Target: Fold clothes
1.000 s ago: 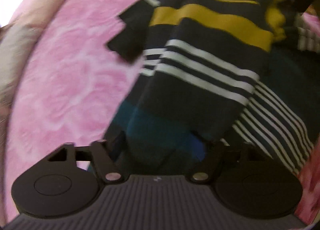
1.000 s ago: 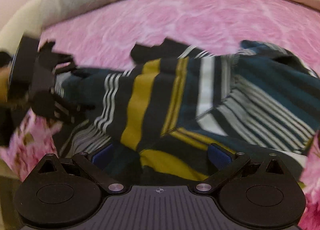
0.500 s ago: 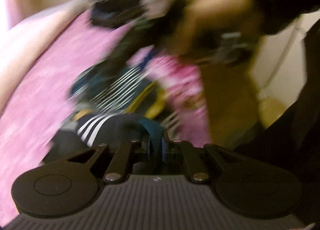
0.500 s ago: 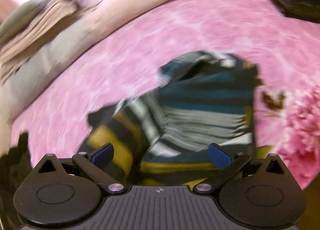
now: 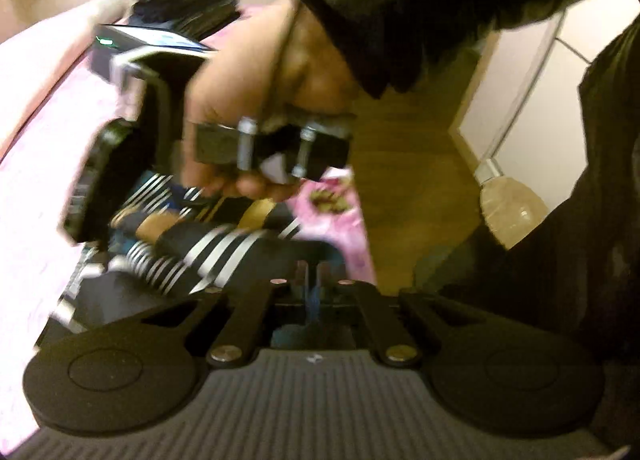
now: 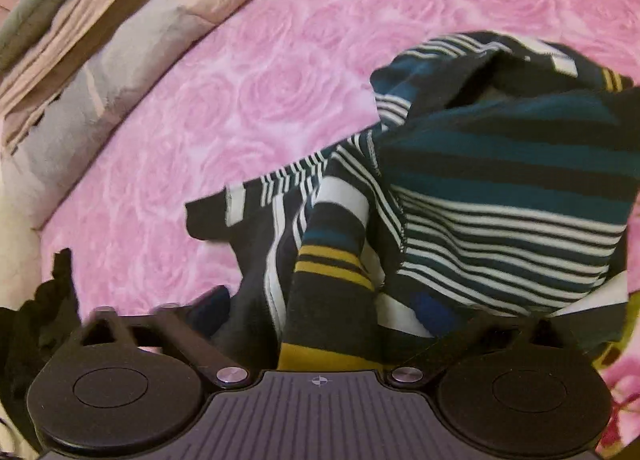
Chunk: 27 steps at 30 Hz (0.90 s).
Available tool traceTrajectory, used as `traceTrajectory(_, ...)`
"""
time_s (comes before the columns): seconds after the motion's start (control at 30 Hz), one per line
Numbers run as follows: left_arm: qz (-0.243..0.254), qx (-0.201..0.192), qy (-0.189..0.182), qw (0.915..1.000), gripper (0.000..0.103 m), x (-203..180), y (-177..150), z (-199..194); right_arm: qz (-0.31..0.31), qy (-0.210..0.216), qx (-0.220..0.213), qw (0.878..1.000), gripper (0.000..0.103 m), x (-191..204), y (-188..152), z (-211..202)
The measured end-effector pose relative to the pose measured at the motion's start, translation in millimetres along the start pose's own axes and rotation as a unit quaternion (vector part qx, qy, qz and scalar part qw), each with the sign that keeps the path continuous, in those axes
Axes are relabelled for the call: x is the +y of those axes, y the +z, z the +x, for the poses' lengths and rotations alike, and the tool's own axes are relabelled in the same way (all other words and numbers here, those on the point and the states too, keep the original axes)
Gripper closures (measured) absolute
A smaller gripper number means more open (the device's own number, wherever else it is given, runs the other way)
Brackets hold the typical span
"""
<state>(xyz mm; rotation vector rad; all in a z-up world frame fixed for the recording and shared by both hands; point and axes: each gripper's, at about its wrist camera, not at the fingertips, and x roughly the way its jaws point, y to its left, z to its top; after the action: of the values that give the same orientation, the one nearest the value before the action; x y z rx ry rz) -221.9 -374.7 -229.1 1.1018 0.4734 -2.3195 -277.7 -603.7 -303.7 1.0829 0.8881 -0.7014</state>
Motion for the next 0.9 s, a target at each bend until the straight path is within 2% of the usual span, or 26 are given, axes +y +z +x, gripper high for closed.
traceTrajectory(0.03, -0.01, 0.005, 0.011, 0.9999, 0.096, 5, -3, -2, 0.014, 0.0, -0.001, 1.0, 0.088, -6, -4, -4)
traceTrajectory(0.07, -0.022, 0.008, 0.024, 0.9994, 0.087, 12, -6, -5, 0.027, 0.001, -0.003, 1.0, 0.091, -11, -8, -8)
traceTrajectory(0.1, -0.035, 0.008, 0.033, 0.9988, 0.081, 19, -8, -8, 0.032, 0.0, -0.009, 0.999, 0.094, -18, -13, -21)
traceTrajectory(0.17, -0.053, -0.001, 0.05, 0.9974, 0.066, 41, -5, -13, 0.038, -0.008, -0.022, 0.999, 0.095, -33, -23, -48)
traceTrajectory(0.27, -0.079, -0.016, 0.075, 0.994, 0.056, 74, 1, -20, 0.052, -0.045, -0.042, 0.997, 0.096, -64, -45, -101)
traceTrajectory(0.37, -0.086, -0.023, 0.098, 0.9912, 0.046, 107, 17, -17, 0.09, -0.102, -0.069, 0.988, 0.097, -105, -70, -154)
traceTrajectory(0.47, -0.058, -0.02, 0.106, 0.9925, 0.042, 134, 51, 6, 0.139, -0.15, -0.096, 0.974, 0.097, -147, -89, -197)
traceTrajectory(0.53, -0.036, -0.013, 0.109, 0.9933, 0.041, 152, 75, 23, 0.165, -0.168, -0.107, 0.966, 0.097, -172, -96, -214)
traceTrajectory(0.6, 0.004, 0.008, 0.11, 0.9939, 0.04, 163, 94, 53, 0.176, -0.172, -0.11, 0.963, 0.097, -192, -95, -223)
traceTrajectory(0.73, 0.085, 0.065, 0.113, 0.9878, 0.037, 177, 119, 114, 0.172, -0.16, -0.1, 0.967, 0.097, -225, -82, -215)
traceTrajectory(0.9, 0.135, 0.127, 0.086, 0.979, 0.035, 209, 132, 184, 0.148, -0.132, -0.063, 0.978, 0.097, -262, -63, -190)
